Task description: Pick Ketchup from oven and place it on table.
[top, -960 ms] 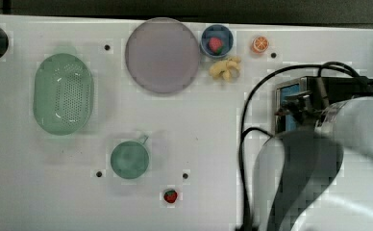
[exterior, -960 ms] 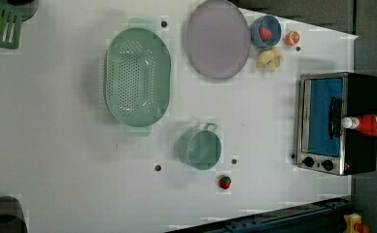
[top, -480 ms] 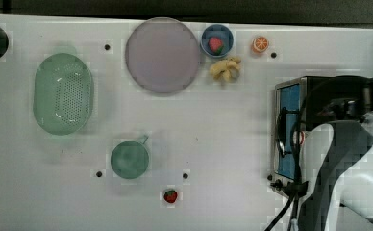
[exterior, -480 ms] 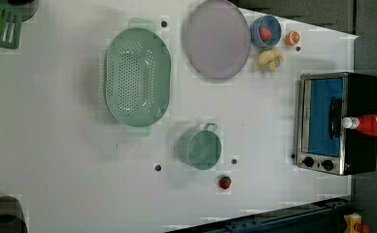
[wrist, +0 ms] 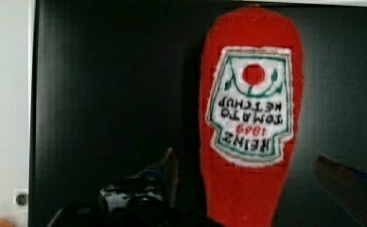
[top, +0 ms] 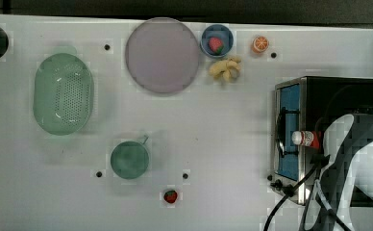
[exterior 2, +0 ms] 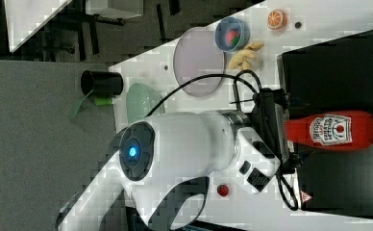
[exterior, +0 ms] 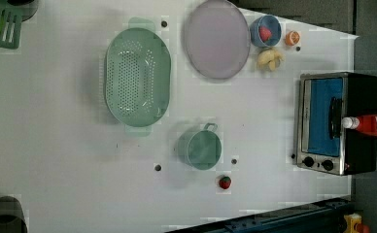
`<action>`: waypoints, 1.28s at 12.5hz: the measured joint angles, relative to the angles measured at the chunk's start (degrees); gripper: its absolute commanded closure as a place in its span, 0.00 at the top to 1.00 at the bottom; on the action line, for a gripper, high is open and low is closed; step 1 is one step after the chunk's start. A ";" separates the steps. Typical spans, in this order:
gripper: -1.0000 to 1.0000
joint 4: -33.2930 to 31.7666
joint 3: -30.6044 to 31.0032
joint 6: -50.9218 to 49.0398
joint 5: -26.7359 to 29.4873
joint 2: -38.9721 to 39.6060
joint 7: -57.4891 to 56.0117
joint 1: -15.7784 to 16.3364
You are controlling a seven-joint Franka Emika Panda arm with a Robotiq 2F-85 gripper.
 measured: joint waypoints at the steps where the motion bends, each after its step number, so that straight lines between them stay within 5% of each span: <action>1: 1.00 -0.90 -0.14 1.76 -0.16 0.08 0.02 -0.01; 6: 0.97 -0.62 -0.73 5.93 3.50 3.32 -0.01 0.17; 9: 0.60 0.56 -0.78 4.56 4.32 5.22 0.00 -1.85; 16: 0.60 4.20 0.92 -6.14 4.13 -1.20 -0.49 -0.29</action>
